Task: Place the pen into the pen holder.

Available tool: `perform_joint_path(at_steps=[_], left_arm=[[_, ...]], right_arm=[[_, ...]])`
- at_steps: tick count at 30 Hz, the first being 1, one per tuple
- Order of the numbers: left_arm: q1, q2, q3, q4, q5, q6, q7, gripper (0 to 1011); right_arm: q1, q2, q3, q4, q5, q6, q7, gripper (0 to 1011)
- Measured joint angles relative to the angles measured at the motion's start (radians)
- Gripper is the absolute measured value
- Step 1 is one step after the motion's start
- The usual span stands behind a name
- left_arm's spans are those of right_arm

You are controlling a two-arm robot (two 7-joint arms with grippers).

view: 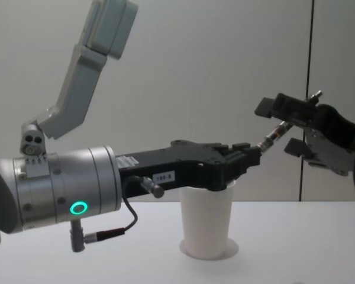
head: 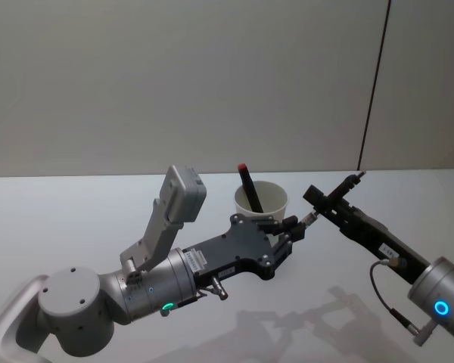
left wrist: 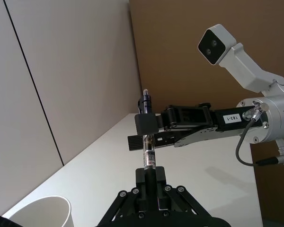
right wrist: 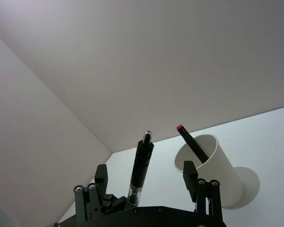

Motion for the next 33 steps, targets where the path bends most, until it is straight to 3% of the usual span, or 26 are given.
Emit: perform_joint_path(at_steps=[10, 14, 18, 33], left_arm=[[0.0, 0.0, 0.0, 0.0, 0.0, 0.0, 0.0, 130], [0.0, 0.0, 0.0, 0.0, 0.0, 0.0, 0.0, 131], [0.0, 0.0, 0.0, 0.0, 0.0, 0.0, 0.0, 131], [0.0, 0.0, 0.0, 0.0, 0.0, 0.0, 0.0, 131]], right_arm=[[-0.004, 0.006, -0.003, -0.017, -0.001, 0.004, -0.031, 1002], [-0.006, 0.01, -0.005, -0.024, 0.002, 0.006, -0.04, 946], [-0.006, 0.011, -0.006, -0.026, 0.005, 0.006, -0.043, 863], [-0.007, 0.012, -0.012, -0.029, 0.024, -0.017, -0.038, 387]])
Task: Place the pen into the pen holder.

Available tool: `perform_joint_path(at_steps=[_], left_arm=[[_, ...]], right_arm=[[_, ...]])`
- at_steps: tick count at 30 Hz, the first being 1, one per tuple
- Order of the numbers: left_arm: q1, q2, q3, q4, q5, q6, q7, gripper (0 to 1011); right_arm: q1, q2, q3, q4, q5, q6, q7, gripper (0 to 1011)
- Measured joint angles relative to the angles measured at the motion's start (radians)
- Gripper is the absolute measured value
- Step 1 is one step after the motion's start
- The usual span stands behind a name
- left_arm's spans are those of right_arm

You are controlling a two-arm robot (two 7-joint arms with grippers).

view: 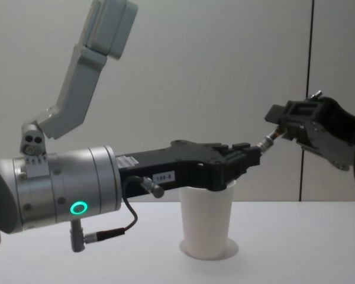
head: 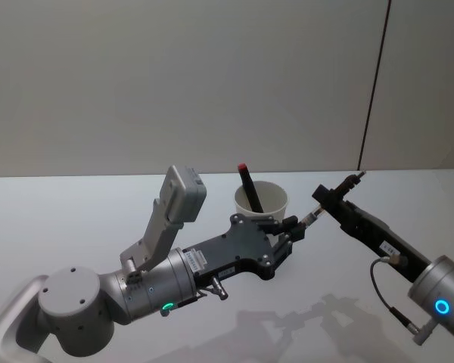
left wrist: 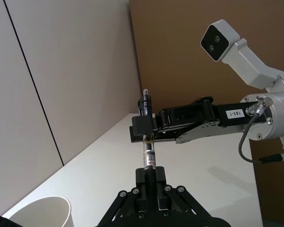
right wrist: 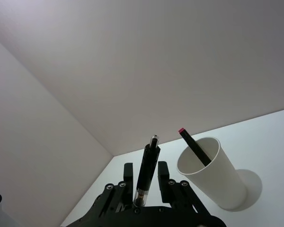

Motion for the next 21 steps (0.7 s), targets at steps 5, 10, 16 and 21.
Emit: perform_joint_path(at_steps=[5, 10, 16, 21], left_arm=[[0.0, 0.0, 0.0, 0.0, 0.0, 0.0, 0.0, 130], [0.0, 0.0, 0.0, 0.0, 0.0, 0.0, 0.0, 131], [0.0, 0.0, 0.0, 0.0, -0.001, 0.0, 0.0, 130], [0.0, 0.0, 0.0, 0.0, -0.002, -0.001, 0.0, 130]], right_arm=[[0.0, -0.001, -0.002, 0.0, 0.005, -0.012, 0.003, 204], [-0.001, -0.002, -0.005, 0.0, 0.008, -0.024, 0.009, 143], [-0.001, -0.002, -0.007, 0.001, 0.008, -0.036, 0.011, 142], [0.0, -0.002, -0.009, 0.002, 0.008, -0.046, 0.012, 142]])
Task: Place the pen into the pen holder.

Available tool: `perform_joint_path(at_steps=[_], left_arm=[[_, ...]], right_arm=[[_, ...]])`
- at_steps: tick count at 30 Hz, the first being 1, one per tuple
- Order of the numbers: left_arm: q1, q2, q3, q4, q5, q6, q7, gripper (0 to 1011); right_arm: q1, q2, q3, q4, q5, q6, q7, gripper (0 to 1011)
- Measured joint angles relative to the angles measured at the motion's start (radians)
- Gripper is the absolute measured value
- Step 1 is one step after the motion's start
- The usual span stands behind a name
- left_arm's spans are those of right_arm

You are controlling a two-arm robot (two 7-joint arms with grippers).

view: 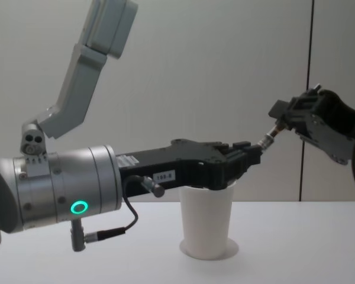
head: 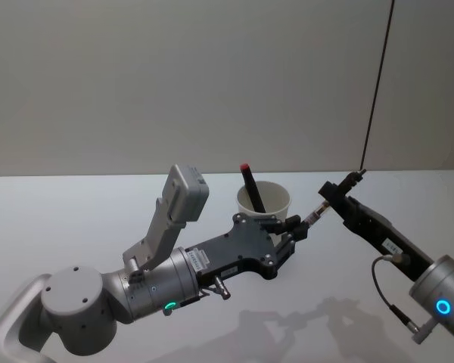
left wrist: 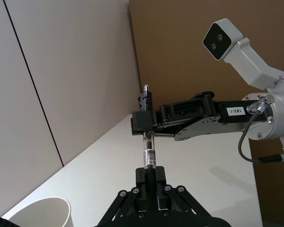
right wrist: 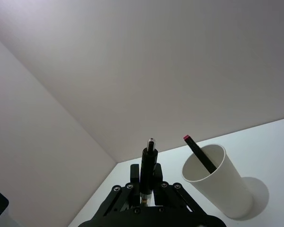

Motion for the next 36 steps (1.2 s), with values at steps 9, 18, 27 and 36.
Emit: perform_joint_path(at_steps=[9, 18, 27, 36], left_arm=[[0.0, 0.001, 0.0, 0.0, 0.002, 0.001, 0.0, 250], [0.0, 0.0, 0.0, 0.0, 0.002, 0.001, 0.0, 553], [0.0, 0.0, 0.0, 0.0, 0.002, 0.001, 0.0, 811], [0.0, 0.0, 0.0, 0.0, 0.002, 0.001, 0.0, 1000]], right_arm=[[0.001, 0.003, -0.001, 0.001, -0.001, -0.016, -0.002, 141], [0.002, 0.008, -0.001, 0.001, -0.003, -0.021, -0.002, 142], [0.007, 0.015, -0.002, 0.001, -0.029, -0.032, 0.0, 141], [0.025, 0.031, 0.005, 0.011, -0.089, -0.044, 0.006, 141]])
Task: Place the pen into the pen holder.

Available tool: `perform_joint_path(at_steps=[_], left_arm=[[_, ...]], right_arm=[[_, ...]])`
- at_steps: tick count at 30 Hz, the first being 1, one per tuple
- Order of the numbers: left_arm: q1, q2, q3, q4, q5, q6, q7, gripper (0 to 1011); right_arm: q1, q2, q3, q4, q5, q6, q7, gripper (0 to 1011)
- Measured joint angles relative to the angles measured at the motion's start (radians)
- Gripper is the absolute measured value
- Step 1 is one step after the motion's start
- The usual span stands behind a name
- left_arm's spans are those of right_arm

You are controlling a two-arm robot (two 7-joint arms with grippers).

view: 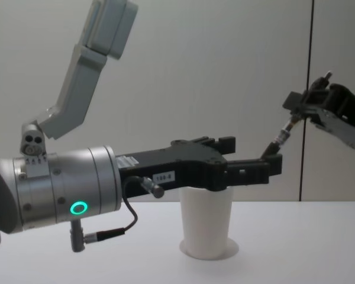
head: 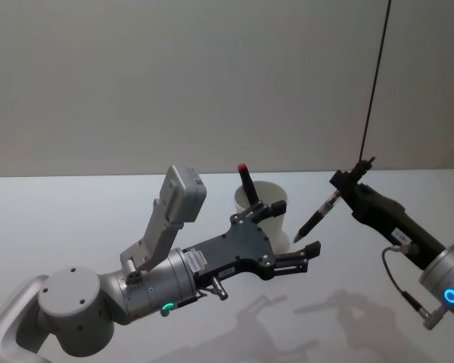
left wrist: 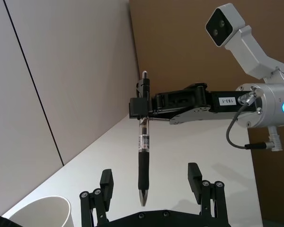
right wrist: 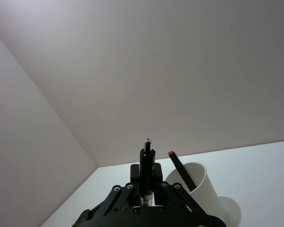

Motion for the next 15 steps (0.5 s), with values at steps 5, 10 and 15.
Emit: perform_joint_path(at_steps=[5, 10, 15], left_arm=[[0.0, 0.0, 0.0, 0.0, 0.0, 0.0, 0.0, 1000], [0.0, 0.0, 0.0, 0.0, 0.0, 0.0, 0.0, 1002], [0.0, 0.0, 0.0, 0.0, 0.0, 0.0, 0.0, 1000]], right_arm=[[0.014, 0.011, 0.008, 0.01, -0.039, -0.007, 0.009, 141], [0.032, 0.022, 0.017, 0.026, -0.075, -0.018, 0.031, 141], [0.053, 0.028, 0.023, 0.048, -0.101, -0.029, 0.061, 141]])
